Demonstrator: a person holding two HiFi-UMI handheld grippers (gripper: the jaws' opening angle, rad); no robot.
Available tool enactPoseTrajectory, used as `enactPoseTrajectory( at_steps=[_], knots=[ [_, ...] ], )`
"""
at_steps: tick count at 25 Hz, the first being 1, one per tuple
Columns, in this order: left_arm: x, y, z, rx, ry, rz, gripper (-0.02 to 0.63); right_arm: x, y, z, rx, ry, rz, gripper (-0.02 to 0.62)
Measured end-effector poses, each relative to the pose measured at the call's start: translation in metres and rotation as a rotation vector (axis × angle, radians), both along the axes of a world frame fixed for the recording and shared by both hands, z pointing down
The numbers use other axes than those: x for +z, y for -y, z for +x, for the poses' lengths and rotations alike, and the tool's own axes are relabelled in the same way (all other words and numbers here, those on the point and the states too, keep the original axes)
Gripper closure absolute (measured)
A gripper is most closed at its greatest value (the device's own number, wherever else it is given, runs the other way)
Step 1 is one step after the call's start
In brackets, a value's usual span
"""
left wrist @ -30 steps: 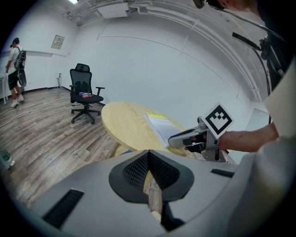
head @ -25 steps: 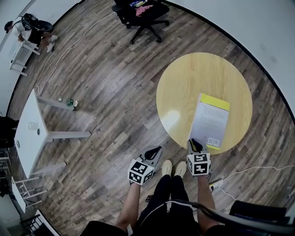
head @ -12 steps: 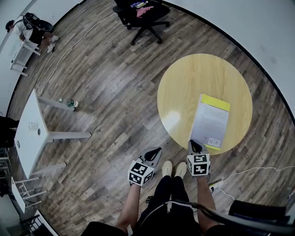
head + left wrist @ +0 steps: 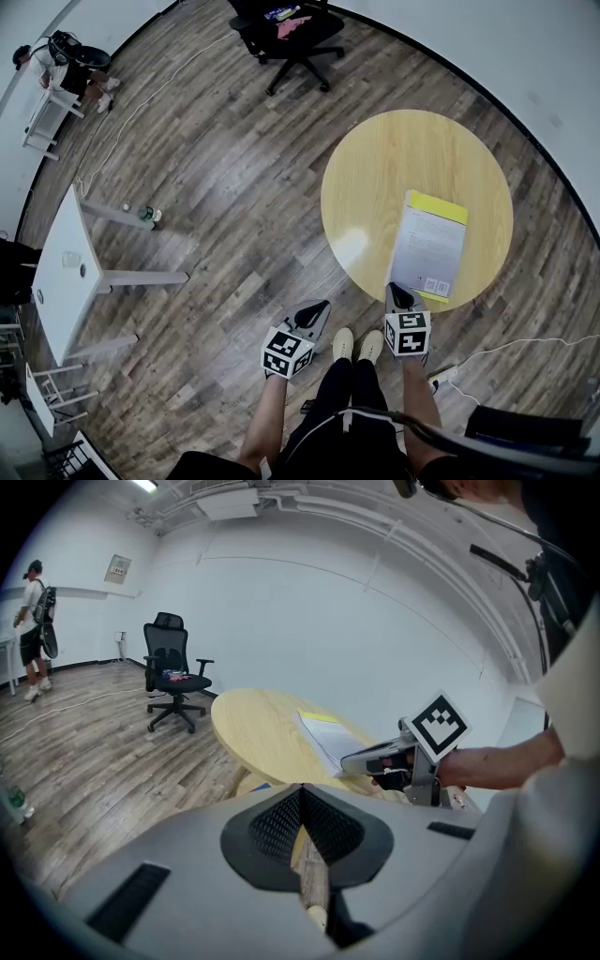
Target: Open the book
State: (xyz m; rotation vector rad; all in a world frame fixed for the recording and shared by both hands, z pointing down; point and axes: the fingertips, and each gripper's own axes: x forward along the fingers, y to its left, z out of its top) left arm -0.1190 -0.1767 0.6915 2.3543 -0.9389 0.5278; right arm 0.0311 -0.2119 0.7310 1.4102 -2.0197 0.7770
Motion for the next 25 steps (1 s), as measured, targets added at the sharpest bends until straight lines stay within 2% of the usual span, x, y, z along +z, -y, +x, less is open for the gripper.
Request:
enactPoseTrajectory(
  at_steps=[10, 18, 25],
  knots=[
    [-0.026, 0.009, 0.018, 0.044, -0.011, 0.048, 0.606, -0.036, -0.004, 0.016, 0.043, 0.027, 0.066, 0.589],
    [-0.055, 0.021, 0.053, 0.112, -0.026, 0.104, 0.604, -0.072, -0.013, 0.058, 0.129, 0.017, 0.132, 0.589],
    [-0.081, 0.026, 0.106, 0.208, -0.045, 0.153, 0.605, -0.1, -0.029, 0.112, 0.23, 0.002, 0.179, 0.589]
  ],
)
